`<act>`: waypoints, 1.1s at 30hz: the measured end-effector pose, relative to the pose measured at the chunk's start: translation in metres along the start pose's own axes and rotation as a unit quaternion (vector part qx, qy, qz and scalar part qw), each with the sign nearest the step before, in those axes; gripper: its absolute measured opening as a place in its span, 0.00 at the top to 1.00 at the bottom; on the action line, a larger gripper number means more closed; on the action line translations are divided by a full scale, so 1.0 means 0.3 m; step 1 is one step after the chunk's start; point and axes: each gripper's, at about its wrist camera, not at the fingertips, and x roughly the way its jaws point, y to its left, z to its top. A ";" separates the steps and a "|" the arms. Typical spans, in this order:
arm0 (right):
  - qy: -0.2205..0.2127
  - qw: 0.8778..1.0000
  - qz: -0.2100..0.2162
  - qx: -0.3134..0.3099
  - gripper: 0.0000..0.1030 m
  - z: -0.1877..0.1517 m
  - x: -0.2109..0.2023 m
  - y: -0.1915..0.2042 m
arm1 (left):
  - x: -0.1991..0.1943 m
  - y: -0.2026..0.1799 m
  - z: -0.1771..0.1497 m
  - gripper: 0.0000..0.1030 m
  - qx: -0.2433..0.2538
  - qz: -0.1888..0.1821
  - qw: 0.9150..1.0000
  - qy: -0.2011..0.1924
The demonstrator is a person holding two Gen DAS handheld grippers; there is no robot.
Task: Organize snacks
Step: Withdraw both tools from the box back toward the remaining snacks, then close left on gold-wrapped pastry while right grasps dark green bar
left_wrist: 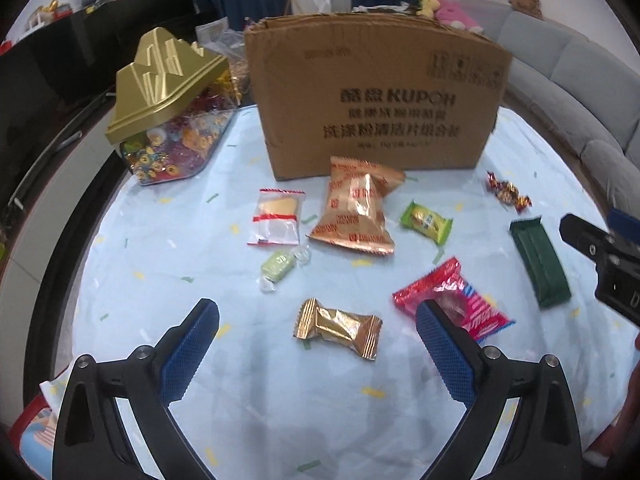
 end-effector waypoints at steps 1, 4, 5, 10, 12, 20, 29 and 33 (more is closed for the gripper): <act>0.001 1.000 -0.001 -0.002 0.22 -0.010 0.009 0.003 | 0.006 -0.001 -0.008 0.03 0.003 -0.002 1.000 0.000; 0.003 1.000 -0.004 -0.013 0.22 -0.028 0.032 0.017 | 0.029 0.002 -0.025 0.03 0.008 -0.007 1.000 0.001; 0.004 1.000 -0.004 -0.015 0.22 -0.033 0.039 0.019 | 0.034 0.003 -0.027 0.03 0.010 -0.008 1.000 0.000; 0.012 1.000 -0.003 -0.017 0.22 -0.048 0.076 0.019 | 0.068 0.009 -0.034 0.09 0.012 -0.014 1.000 0.005; 0.013 1.000 -0.004 -0.018 0.22 -0.050 0.085 0.019 | 0.074 0.004 -0.037 0.10 0.019 -0.014 1.000 0.004; 0.028 1.000 0.002 -0.012 0.22 -0.064 0.141 0.013 | 0.115 -0.005 -0.046 0.20 0.023 -0.025 0.999 0.013; 0.053 0.998 0.027 0.002 0.22 -0.077 0.200 0.000 | 0.123 -0.008 -0.048 0.42 0.027 -0.037 0.999 0.002; 0.062 0.997 0.037 0.011 0.24 -0.084 0.214 -0.009 | 0.117 -0.017 -0.048 0.54 0.030 -0.044 0.999 0.002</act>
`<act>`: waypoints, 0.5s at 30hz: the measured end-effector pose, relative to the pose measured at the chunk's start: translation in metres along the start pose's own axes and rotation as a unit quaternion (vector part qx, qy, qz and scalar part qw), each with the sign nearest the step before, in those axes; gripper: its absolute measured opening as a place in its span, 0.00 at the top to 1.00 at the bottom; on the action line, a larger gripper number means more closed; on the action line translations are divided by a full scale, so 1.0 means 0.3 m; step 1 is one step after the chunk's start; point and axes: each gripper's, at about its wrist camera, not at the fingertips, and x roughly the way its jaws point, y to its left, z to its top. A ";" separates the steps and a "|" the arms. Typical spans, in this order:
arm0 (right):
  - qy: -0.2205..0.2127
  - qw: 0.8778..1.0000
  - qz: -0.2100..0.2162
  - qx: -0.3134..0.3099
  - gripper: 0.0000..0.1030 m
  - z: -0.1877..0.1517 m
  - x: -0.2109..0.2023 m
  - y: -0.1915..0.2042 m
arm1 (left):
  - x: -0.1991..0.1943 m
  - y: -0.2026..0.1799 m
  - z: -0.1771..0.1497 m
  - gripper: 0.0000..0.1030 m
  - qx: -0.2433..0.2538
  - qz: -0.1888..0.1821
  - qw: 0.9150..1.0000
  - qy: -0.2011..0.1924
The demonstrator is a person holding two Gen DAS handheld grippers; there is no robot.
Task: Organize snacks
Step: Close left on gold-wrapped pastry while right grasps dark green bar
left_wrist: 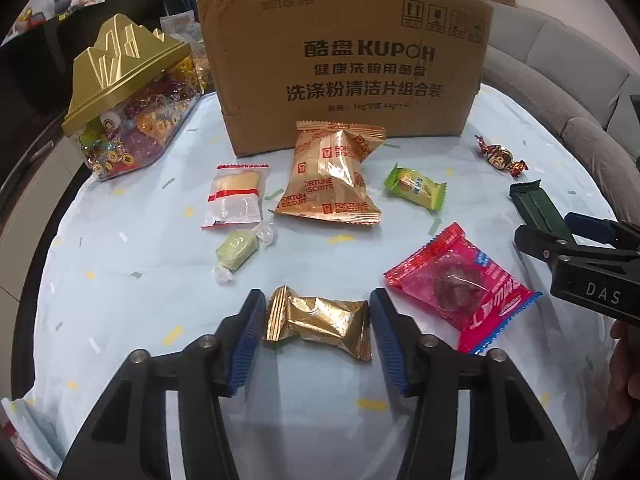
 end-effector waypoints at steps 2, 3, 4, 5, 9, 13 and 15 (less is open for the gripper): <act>0.006 1.000 0.005 0.004 0.32 -0.002 0.005 -0.006 | -0.003 -0.008 -0.001 0.60 0.004 -0.003 1.000 0.000; 0.005 1.000 0.003 0.004 0.35 -0.003 0.003 -0.006 | -0.004 -0.012 -0.001 0.61 0.006 -0.003 1.000 0.001; 0.005 1.000 0.003 0.005 0.39 -0.002 0.002 -0.007 | -0.005 -0.013 -0.002 0.62 0.006 -0.003 1.000 0.002; 0.005 1.000 0.002 0.005 0.42 -0.003 0.001 -0.008 | -0.005 -0.011 -0.002 0.62 0.004 -0.004 1.000 0.003; 0.004 1.000 0.002 -0.002 0.56 -0.001 -0.001 -0.006 | -0.011 -0.015 -0.004 0.66 0.005 -0.002 1.000 0.006; 0.003 1.000 0.003 -0.008 0.56 -0.007 -0.012 0.003 | -0.023 -0.012 -0.004 0.67 0.005 0.001 1.000 0.006; 0.001 1.000 0.004 -0.011 0.56 -0.008 -0.025 0.009 | -0.034 -0.010 -0.002 0.67 0.004 0.004 1.000 0.003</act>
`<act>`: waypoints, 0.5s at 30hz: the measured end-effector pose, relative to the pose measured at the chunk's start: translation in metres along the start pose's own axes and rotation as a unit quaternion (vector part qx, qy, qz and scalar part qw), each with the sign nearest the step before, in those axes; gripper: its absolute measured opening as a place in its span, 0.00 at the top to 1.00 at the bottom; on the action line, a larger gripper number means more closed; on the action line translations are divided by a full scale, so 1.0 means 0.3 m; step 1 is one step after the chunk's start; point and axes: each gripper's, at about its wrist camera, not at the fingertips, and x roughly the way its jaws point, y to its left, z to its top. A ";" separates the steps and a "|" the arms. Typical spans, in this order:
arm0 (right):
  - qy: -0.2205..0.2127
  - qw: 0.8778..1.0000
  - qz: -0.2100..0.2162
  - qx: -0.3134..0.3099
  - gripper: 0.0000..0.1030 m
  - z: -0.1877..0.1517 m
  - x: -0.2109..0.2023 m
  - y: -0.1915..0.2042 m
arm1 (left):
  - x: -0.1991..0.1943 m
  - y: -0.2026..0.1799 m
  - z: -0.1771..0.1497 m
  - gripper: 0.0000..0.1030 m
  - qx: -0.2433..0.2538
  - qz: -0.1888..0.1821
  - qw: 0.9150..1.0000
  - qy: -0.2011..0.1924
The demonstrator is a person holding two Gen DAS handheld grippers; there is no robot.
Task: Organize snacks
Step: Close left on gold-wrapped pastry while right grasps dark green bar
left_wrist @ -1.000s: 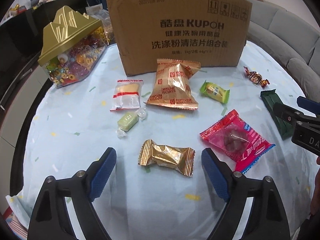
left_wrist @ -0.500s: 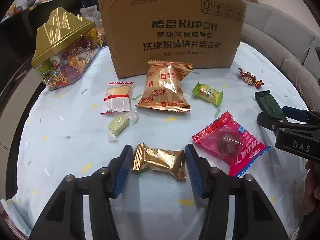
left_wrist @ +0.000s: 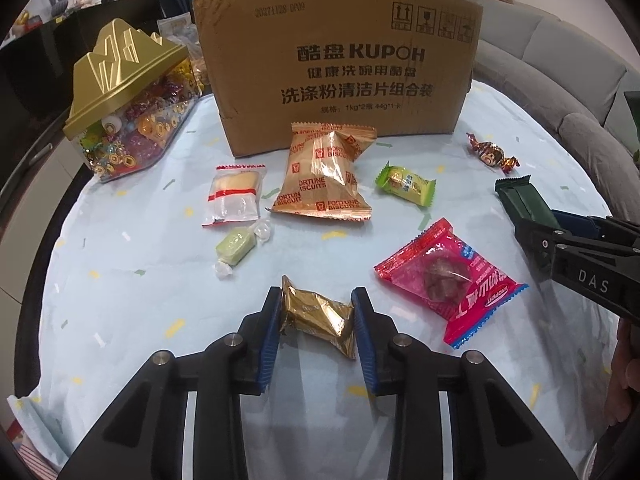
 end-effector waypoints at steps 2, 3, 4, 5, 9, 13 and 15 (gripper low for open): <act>-0.005 1.000 0.000 -0.004 0.56 0.002 -0.016 0.007 | -0.007 0.003 0.003 0.67 -0.001 0.002 1.000 -0.002; -0.008 1.000 -0.001 -0.005 0.56 0.004 -0.024 0.009 | -0.013 0.006 0.004 0.67 -0.002 0.004 1.000 -0.002; -0.010 1.000 -0.001 -0.007 0.56 0.006 -0.032 0.012 | -0.018 0.006 0.003 0.67 -0.003 0.005 1.000 -0.003; -0.012 1.000 -0.001 -0.008 0.56 0.007 -0.038 0.014 | -0.023 0.007 0.004 0.67 -0.003 0.006 1.000 -0.004; -0.018 1.000 0.000 -0.012 0.56 0.017 -0.063 0.022 | -0.046 0.012 0.008 0.67 -0.011 0.011 1.000 -0.005; -0.026 1.000 0.001 -0.015 0.56 0.023 -0.097 0.031 | -0.070 0.015 0.017 0.67 -0.019 0.016 1.000 -0.006; -0.031 0.999 0.001 -0.016 0.56 0.030 -0.110 0.032 | -0.081 0.020 0.024 0.67 -0.022 0.017 1.000 -0.009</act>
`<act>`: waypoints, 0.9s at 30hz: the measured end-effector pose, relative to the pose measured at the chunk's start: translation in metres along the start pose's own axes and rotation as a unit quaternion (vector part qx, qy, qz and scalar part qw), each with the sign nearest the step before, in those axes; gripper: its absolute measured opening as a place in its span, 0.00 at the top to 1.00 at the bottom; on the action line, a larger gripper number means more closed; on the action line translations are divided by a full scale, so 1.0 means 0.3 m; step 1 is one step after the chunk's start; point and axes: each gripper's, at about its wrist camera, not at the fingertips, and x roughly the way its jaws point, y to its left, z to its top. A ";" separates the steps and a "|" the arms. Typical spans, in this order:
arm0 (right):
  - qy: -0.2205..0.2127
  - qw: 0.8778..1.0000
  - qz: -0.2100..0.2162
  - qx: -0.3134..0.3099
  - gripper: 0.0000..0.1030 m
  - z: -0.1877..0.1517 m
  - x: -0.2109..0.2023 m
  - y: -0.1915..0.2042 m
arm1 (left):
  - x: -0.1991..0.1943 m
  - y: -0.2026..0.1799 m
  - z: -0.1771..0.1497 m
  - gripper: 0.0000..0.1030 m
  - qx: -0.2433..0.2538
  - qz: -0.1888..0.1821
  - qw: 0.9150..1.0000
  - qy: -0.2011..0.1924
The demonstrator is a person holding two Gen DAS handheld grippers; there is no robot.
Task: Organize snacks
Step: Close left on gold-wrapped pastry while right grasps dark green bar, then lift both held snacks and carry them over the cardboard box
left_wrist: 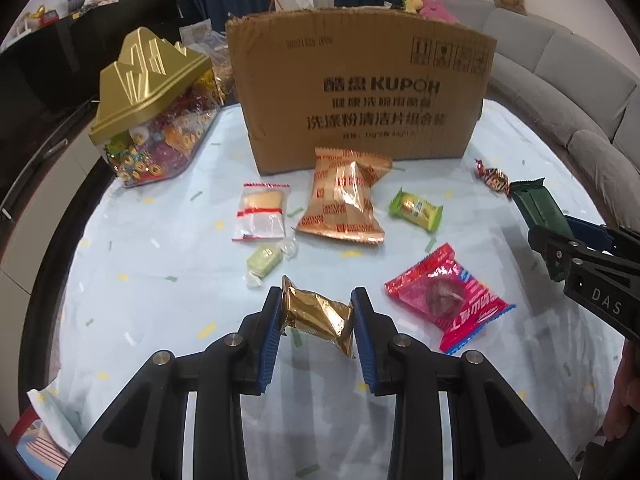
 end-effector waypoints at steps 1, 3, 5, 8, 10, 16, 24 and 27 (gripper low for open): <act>-0.002 1.000 0.000 -0.001 0.56 0.005 -0.006 0.000 | -0.006 0.002 0.004 0.67 -0.002 0.001 1.000 -0.002; -0.006 1.000 0.000 -0.001 0.56 0.012 -0.020 0.003 | -0.019 0.006 0.013 0.67 -0.006 0.003 1.000 -0.004; -0.008 1.000 0.002 0.000 0.56 0.021 -0.032 0.004 | -0.033 0.012 0.026 0.67 -0.010 0.004 1.000 -0.007; -0.014 1.000 0.004 -0.002 0.56 0.032 -0.053 0.010 | -0.052 0.015 0.042 0.67 -0.016 0.007 1.000 -0.006; -0.019 1.000 0.005 -0.003 0.56 0.042 -0.068 0.013 | -0.070 0.016 0.055 0.67 -0.021 0.008 1.000 -0.009; -0.032 0.999 0.008 -0.002 0.56 0.070 -0.113 0.022 | -0.115 0.017 0.089 0.67 -0.026 0.011 0.999 -0.017; -0.050 0.999 0.014 0.001 0.56 0.117 -0.176 0.027 | -0.172 0.025 0.154 0.67 -0.035 0.017 0.999 -0.036; -0.059 0.998 0.018 -0.001 0.56 0.135 -0.202 0.033 | -0.189 0.032 0.177 0.67 -0.039 0.018 0.998 -0.042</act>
